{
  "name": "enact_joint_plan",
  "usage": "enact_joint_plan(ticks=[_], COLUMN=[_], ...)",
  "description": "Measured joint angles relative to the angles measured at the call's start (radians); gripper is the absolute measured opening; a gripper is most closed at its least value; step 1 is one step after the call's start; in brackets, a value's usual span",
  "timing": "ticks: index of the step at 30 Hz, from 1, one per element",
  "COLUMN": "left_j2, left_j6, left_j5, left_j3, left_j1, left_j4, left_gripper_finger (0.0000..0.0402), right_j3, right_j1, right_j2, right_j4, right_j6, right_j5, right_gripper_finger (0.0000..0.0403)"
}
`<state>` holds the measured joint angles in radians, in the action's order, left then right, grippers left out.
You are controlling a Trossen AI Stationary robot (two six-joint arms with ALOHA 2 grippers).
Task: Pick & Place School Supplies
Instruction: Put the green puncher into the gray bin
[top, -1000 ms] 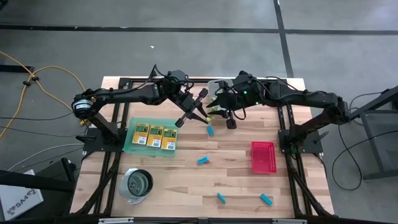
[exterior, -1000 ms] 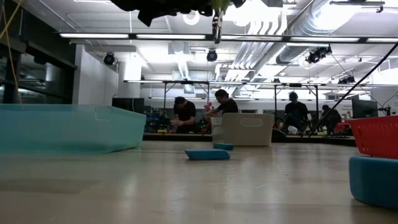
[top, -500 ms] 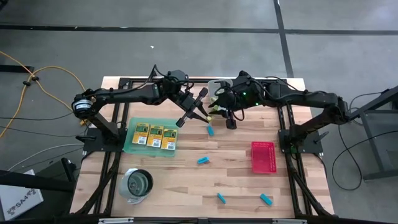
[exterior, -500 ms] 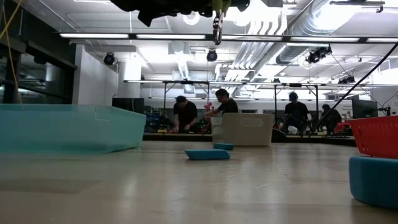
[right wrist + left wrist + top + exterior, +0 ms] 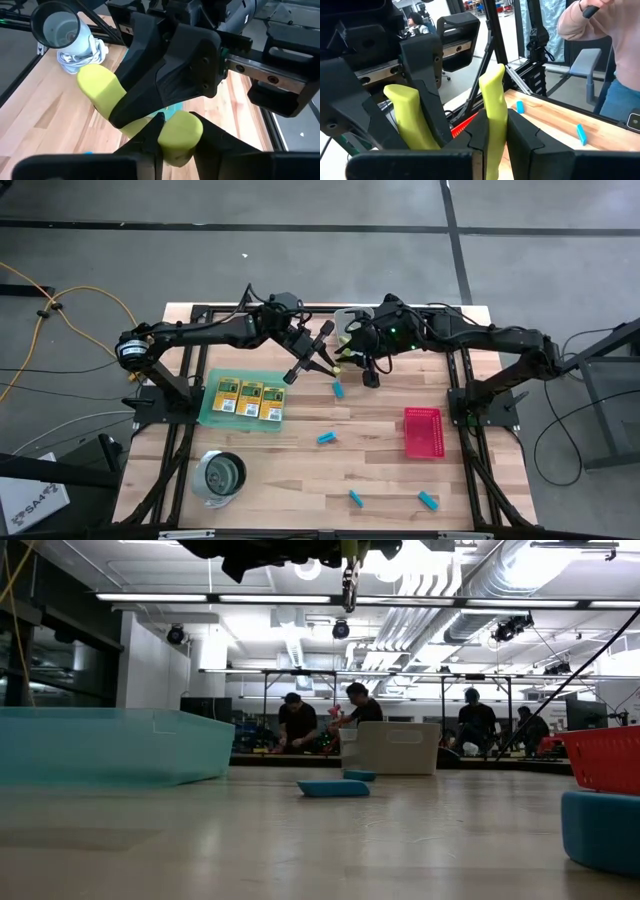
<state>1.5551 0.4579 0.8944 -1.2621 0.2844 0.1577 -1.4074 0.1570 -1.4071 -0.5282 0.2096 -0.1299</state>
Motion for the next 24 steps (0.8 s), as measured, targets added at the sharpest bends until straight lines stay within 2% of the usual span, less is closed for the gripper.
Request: enact_joint_plan(ticks=[10,20,24], left_j2=[-0.002,-0.002,-0.004], left_j6=[-0.029,-0.044,-0.046], left_j5=[-0.019,-0.002,-0.002], left_j3=[0.000,0.000,0.000], left_j1=[-0.002,-0.002,-0.001], left_j4=[0.010,0.015,0.013], left_gripper_finger=[0.0107,0.0117,0.0118], right_j3=[0.001,0.001,0.001], right_j1=[0.001,0.001,0.001], right_j2=[-0.002,-0.002,-0.002], right_j4=[-0.020,-0.032,-0.066], right_j6=[0.008,0.007,0.004], right_j5=[-0.018,-0.015,0.029], right_gripper_finger=[0.0051,0.0045,0.0045])
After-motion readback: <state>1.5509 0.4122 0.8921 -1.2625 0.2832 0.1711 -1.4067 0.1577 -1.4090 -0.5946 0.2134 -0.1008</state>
